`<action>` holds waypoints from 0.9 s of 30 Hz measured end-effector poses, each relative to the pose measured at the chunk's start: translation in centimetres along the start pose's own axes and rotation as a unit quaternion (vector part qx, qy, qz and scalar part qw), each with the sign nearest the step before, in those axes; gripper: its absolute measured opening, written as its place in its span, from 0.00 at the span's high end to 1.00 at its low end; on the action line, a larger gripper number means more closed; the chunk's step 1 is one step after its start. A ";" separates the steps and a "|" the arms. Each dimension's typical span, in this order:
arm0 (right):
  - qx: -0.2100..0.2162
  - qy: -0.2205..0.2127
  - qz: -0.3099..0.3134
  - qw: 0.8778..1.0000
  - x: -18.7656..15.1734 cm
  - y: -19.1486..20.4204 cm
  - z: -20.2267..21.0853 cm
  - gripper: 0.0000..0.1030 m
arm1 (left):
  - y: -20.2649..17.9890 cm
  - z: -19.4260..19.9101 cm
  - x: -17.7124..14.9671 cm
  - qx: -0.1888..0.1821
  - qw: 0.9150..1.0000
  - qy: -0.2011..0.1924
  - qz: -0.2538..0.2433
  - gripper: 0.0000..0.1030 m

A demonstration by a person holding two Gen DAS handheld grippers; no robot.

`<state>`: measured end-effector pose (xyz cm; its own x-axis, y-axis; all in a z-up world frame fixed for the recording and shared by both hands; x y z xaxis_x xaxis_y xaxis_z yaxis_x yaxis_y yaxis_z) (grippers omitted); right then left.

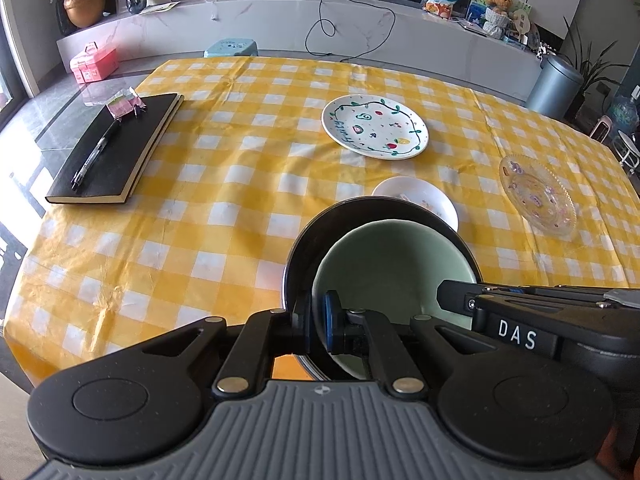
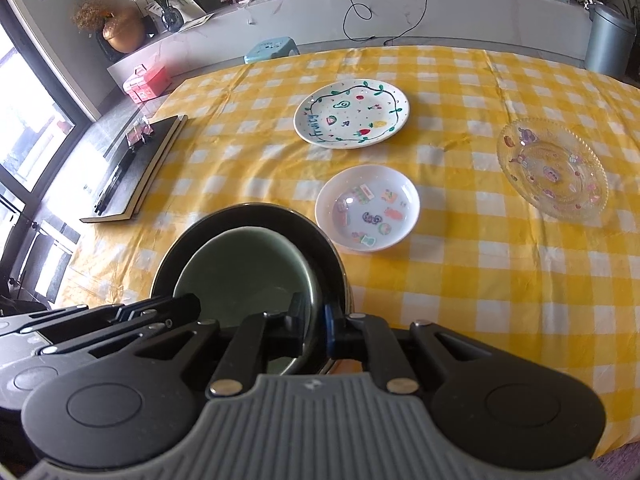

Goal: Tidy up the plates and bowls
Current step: 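Open both grippers to release the green bowl in the stack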

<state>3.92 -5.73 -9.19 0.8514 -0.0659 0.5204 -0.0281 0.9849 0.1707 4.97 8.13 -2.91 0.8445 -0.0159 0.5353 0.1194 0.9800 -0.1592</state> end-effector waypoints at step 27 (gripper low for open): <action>0.008 -0.067 -0.088 0.994 1.7 -4.6 3.1 0.58 | 0.1 2.4 1.7 -0.047 0.997 -0.055 0.012 0.63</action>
<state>3.92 -10.85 -6.46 0.7665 -0.2591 0.5876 0.1062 0.9536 0.2818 5.15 8.64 -0.07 0.7853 0.0337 0.6182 0.1529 0.9570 -0.2464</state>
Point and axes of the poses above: each gripper's, at about its wrist camera, not at the fingertips, and z roughly against the way its jaws point, y to its left, x to its top, the point moved 2 cm from there along -z, roughly the way its jaws point, and after that the axes turned 6 degrees about -x, right-handed, at the moved point
